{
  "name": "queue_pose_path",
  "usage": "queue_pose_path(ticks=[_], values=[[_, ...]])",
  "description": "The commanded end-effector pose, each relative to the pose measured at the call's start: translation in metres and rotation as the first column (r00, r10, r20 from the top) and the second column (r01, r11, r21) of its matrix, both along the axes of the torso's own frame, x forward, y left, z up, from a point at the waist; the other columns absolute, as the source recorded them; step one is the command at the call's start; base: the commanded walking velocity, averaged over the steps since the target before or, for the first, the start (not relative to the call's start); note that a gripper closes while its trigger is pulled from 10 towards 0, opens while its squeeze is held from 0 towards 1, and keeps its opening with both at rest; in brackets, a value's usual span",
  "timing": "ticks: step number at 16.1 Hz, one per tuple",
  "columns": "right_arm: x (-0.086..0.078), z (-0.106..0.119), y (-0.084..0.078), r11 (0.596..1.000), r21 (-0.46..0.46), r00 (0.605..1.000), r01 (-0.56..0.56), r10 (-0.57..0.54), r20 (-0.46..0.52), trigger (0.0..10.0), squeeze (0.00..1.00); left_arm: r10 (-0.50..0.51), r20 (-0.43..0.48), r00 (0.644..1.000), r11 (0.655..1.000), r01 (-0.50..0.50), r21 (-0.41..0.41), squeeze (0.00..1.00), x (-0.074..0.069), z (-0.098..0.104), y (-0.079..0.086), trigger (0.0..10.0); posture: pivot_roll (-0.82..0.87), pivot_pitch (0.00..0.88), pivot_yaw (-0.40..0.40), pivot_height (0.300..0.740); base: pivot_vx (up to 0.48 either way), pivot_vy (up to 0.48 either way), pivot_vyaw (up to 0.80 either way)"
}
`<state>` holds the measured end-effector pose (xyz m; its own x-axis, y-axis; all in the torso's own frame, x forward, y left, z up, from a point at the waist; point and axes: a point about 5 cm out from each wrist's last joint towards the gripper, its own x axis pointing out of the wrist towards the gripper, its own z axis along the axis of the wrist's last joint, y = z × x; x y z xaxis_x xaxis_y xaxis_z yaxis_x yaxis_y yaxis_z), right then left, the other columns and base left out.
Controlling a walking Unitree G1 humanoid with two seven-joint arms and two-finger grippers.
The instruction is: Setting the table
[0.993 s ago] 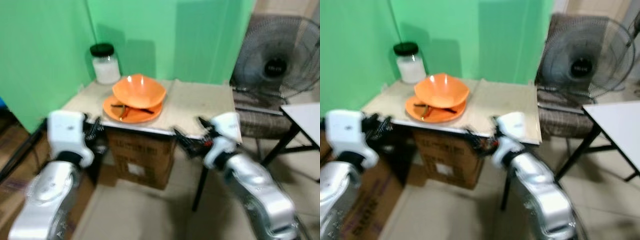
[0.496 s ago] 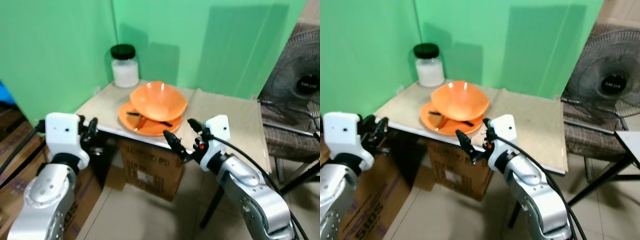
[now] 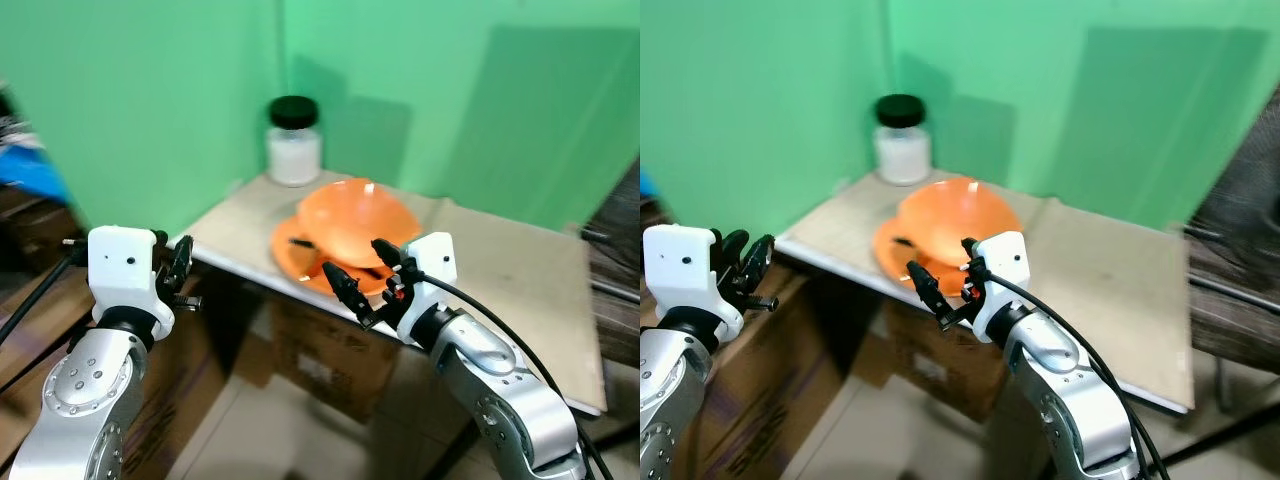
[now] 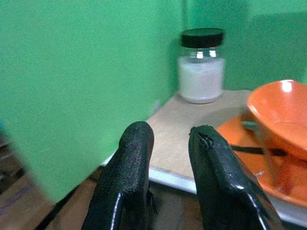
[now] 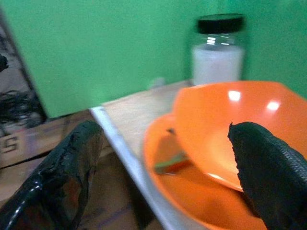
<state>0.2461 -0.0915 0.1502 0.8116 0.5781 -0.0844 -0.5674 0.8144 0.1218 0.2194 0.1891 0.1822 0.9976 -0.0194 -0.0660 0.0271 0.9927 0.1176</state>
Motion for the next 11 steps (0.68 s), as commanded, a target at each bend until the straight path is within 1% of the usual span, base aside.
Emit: queue_pose_path(ticks=[1,4,6,7,8,9,10,11], values=[[0.002,0.003,-0.008,0.999,-0.007,0.999,0.032,-0.032,0.017,10.0,0.00,-0.022,0.004,1.000,1.000,0.022,-0.003,0.07,0.000,0.002,-0.005,10.0,0.05,0.005,0.034,0.740,0.337,0.000,0.00],[0.005,0.003,-0.011,0.999,-0.001,0.998,0.052,-0.052,0.019,10.0,0.00,-0.031,-0.001,1.000,0.999,0.031,-0.007,0.06,0.001,-0.002,-0.007,10.0,0.04,0.000,0.034,0.740,0.336,0.000,0.00],[0.008,0.001,-0.016,0.996,0.004,0.996,0.092,-0.092,0.002,10.0,0.00,-0.052,-0.009,0.999,0.998,0.052,-0.017,0.06,0.002,-0.005,-0.010,10.0,0.02,0.000,0.030,0.740,0.337,0.000,0.00],[0.015,0.007,-0.023,0.990,0.009,0.990,0.140,-0.141,0.004,10.0,0.00,-0.101,-0.021,0.995,0.995,0.101,-0.022,0.05,0.005,-0.009,-0.015,10.0,-0.01,0.000,0.025,0.740,0.304,0.000,0.00],[0.016,0.009,-0.024,0.988,0.007,0.988,0.151,-0.152,0.008,10.0,0.00,-0.116,-0.023,0.993,0.993,0.116,-0.024,0.04,0.006,-0.010,-0.016,10.0,-0.01,0.000,0.025,0.740,0.270,0.000,0.00],[0.020,0.012,-0.032,0.984,0.021,0.984,0.176,-0.176,0.006,10.0,0.00,-0.160,-0.020,0.987,0.987,0.159,-0.020,0.03,0.008,-0.010,-0.020,10.0,-0.02,0.000,0.023,0.740,0.000,0.000,0.00],[0.025,0.015,-0.037,0.980,0.059,0.982,0.190,-0.190,0.000,10.0,1.00,-0.192,-0.024,0.981,0.981,0.192,0.000,0.02,0.012,-0.011,-0.021,10.0,-0.02,0.000,0.023,0.740,0.000,0.000,0.00],[0.029,0.016,-0.041,0.975,0.073,0.978,0.210,-0.211,-0.003,10.0,1.00,-0.213,-0.027,0.977,0.977,0.214,0.013,0.02,0.015,-0.011,-0.021,10.0,-0.02,0.000,0.024,0.740,0.000,0.000,0.00]])
